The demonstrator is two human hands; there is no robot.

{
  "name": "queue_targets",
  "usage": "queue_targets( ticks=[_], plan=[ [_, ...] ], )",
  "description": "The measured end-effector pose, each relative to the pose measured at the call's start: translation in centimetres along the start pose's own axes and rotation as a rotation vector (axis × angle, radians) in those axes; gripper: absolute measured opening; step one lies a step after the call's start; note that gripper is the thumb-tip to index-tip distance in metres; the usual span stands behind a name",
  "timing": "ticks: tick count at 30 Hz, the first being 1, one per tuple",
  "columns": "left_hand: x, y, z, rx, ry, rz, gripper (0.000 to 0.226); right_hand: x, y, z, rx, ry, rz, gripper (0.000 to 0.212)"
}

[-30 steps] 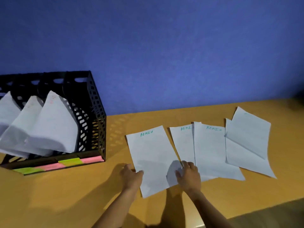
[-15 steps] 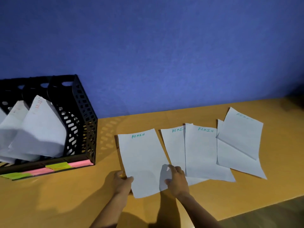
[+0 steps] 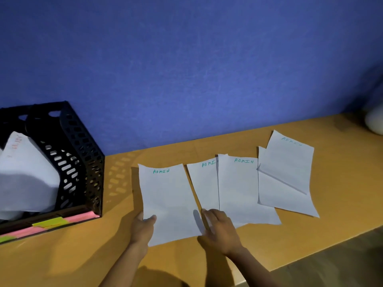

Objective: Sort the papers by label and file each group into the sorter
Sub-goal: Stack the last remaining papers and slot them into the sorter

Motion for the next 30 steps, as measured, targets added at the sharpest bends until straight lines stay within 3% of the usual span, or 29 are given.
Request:
queue_targets(
  ticks=[3, 8, 11, 15, 20, 25, 30],
  plan=[
    [0.4, 0.1, 0.1, -0.057, -0.023, -0.005, 0.028, 0.4, 1.4, 1.0, 0.030, 0.057, -0.075, 0.066],
    [0.8, 0.5, -0.1, -0.096, -0.075, -0.020, 0.036, 0.7, 1.4, 1.3, 0.065, 0.116, -0.123, 0.054],
    [0.5, 0.8, 0.0, -0.133, -0.099, -0.014, 0.043, 1.2, 1.0, 1.0, 0.029, 0.152, -0.082, 0.041],
    [0.4, 1.1, 0.7, -0.147, -0.086, -0.018, 0.074, 3.0, -0.2, -0.5, -0.004, 0.167, 0.039, 0.039],
    [-0.3, 1.5, 0.9, -0.141, -0.109, -0.136, 0.100, 5.1, -2.8, -3.7, 0.193, 0.069, 0.249, 0.042],
    [-1.3, 1.0, 0.5, -0.069, -0.134, -0.138, 0.061, 4.3, -4.1, -7.5, 0.351, -0.167, 0.196, 0.035],
    [-2.5, 1.0, 0.3, 0.063, 0.044, -0.089, 0.038, 2.4, -4.4, -9.8, 0.418, -0.372, 0.130, 0.021]
  ],
)
Point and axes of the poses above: each hand's wrist, its own y-axis away from the middle knuckle, its own x-axis out of the back of the hand, z = x × y, the point moved 1 cm from there along -y, towards the middle knuckle, and after that the axes turned 14 degrees about x, right-handed, at the moved point
